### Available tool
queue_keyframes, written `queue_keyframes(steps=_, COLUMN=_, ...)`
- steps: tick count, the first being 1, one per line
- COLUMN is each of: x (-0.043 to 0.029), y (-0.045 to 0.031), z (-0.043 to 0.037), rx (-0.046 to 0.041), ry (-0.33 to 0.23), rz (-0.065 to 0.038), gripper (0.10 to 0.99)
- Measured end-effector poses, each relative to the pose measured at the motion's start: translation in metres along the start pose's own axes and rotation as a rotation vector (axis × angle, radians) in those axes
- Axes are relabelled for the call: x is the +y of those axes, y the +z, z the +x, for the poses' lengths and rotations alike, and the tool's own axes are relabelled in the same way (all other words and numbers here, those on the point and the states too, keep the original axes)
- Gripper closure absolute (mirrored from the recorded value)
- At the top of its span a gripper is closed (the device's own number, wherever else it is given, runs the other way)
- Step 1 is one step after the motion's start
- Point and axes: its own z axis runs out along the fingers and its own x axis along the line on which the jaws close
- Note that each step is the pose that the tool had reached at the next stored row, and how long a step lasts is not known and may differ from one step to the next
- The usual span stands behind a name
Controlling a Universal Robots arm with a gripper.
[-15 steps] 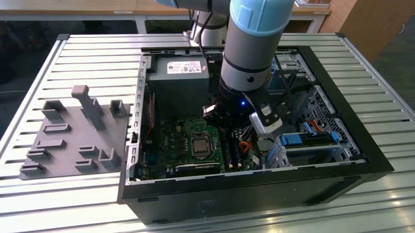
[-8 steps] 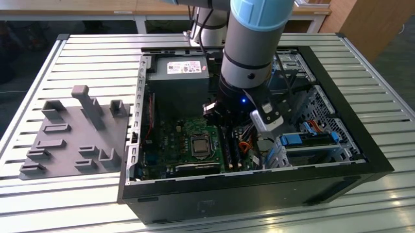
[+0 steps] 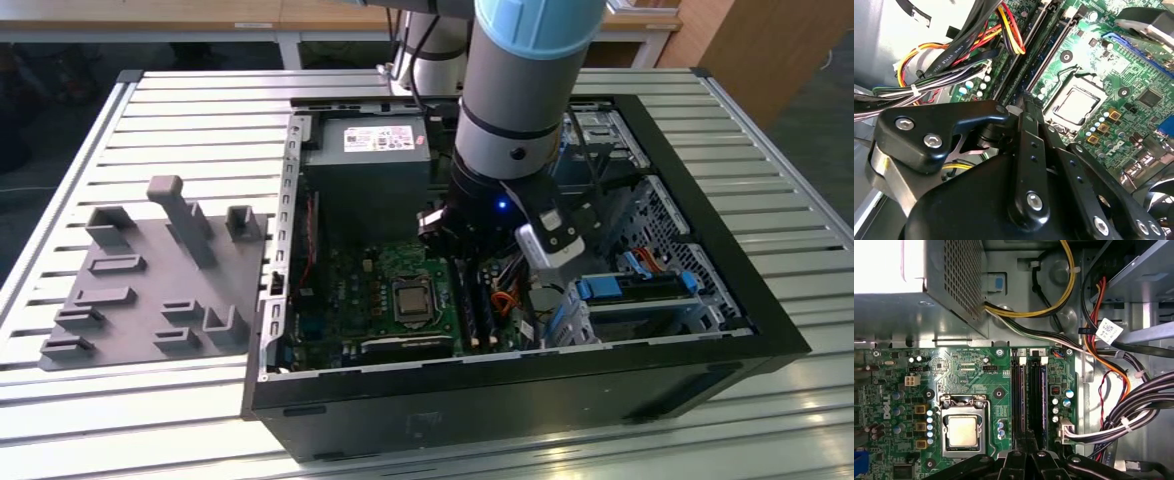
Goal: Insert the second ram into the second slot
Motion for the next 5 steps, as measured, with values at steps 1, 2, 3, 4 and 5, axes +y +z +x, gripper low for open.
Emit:
queue_keyframes(steps=1, x=0.0, y=-0.0001, z=0.0, rx=0.0, ry=0.0, rz=0.0, gripper=0.984)
queue_keyframes(steps=2, x=0.0, y=-0.0004, z=0.0, rx=0.0, ry=0.0, rz=0.0, gripper=0.984)
queue_keyframes(steps=3, x=0.0, y=-0.0006, z=0.0, rx=0.0001, ry=0.0, rz=0.0, gripper=0.984)
queue_keyframes(steps=4, x=0.0, y=-0.0007, z=0.0, rx=0.0, ry=0.0, rz=0.0, gripper=0.984)
queue_keyframes(steps=5, x=0.0, y=-0.0009, z=0.0, rx=0.0, ry=0.0, rz=0.0, gripper=0.984)
